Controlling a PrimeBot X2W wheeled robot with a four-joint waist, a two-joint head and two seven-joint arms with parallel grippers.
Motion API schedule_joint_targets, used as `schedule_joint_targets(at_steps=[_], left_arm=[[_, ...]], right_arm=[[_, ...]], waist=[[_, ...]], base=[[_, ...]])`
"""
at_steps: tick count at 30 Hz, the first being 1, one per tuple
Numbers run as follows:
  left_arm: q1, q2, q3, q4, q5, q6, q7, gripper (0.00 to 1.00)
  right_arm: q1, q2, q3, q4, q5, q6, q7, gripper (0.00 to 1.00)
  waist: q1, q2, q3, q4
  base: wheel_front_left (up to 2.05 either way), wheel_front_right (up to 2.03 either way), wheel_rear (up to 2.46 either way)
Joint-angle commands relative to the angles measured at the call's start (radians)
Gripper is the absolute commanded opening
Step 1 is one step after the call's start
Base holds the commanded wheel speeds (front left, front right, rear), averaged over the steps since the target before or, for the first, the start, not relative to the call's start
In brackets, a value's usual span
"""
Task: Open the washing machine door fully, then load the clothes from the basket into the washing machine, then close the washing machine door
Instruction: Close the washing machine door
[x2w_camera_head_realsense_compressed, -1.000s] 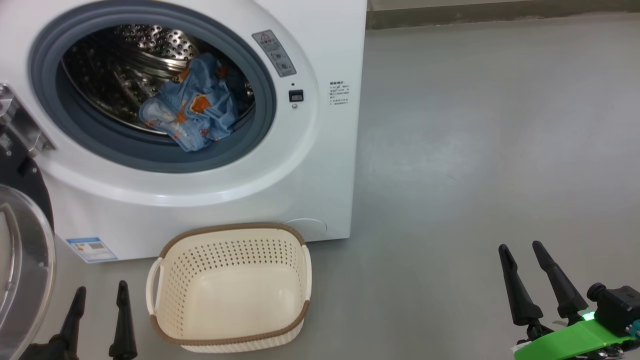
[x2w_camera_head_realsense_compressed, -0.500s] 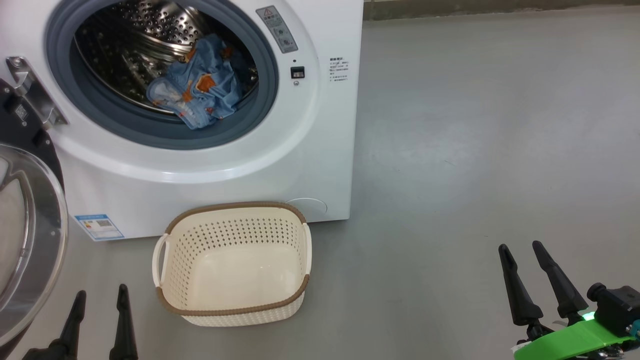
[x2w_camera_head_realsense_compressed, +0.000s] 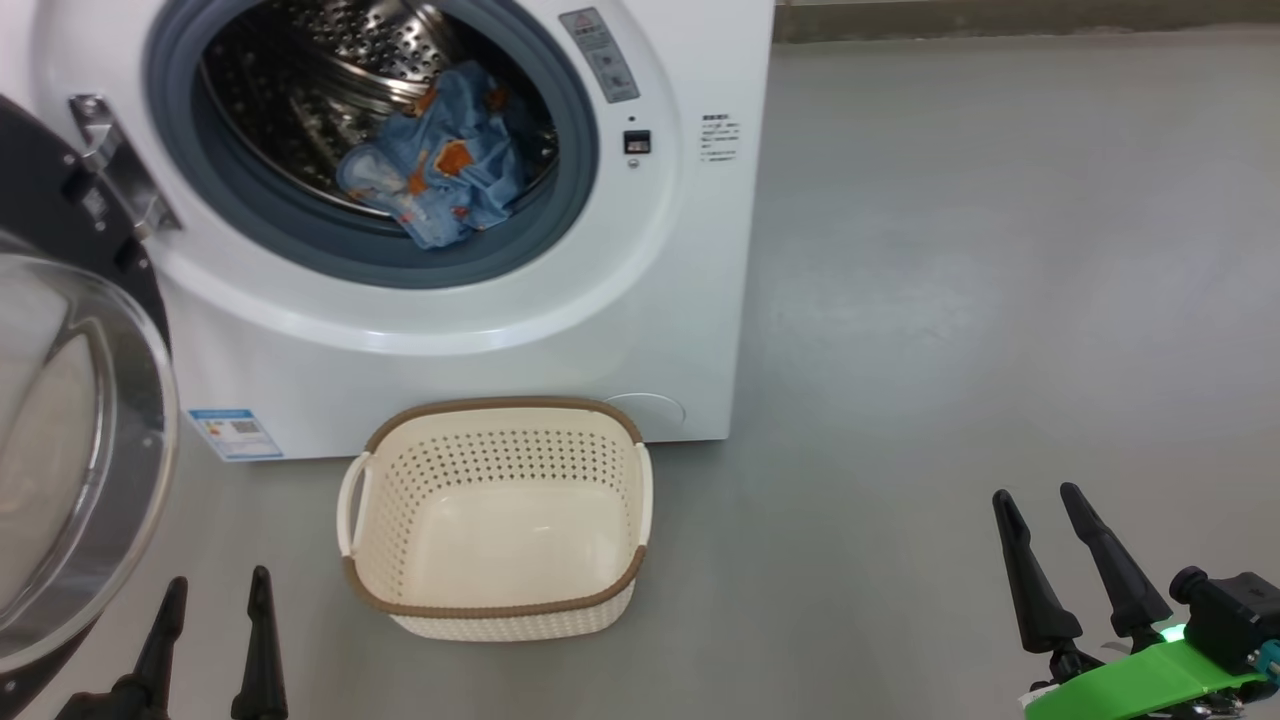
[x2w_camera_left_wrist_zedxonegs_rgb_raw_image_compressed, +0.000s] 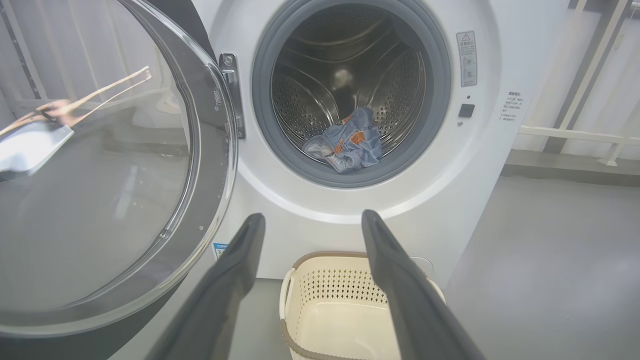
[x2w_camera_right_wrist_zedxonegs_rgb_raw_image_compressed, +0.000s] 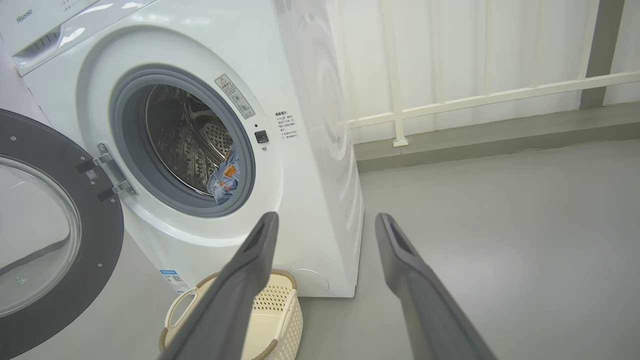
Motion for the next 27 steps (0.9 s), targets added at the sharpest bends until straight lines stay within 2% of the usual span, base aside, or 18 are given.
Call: schedule_joint_targets(at_steps=[1,27], left_arm=[[-0.022,0.02,0.029,-0.033,-0.008,0.0,-0.005,1.0],[0.028,-0.019,0.059,-0.067,-0.016,0.0,-0.005,1.0]], right_arm=[[-0.014,-0.023,0.025,-0.027,-0.003,0.006,-0.008,1.0],[-0.08,-0.04,0.166,-0.013,0.003,0.006,-0.008,1.0]], waist=[[0.0,0.0,0.002,0.024],[0.0,0.0,-0.012,0.371]], base=[[0.0,0.0,0.0],[0.0,0.0,0.0]])
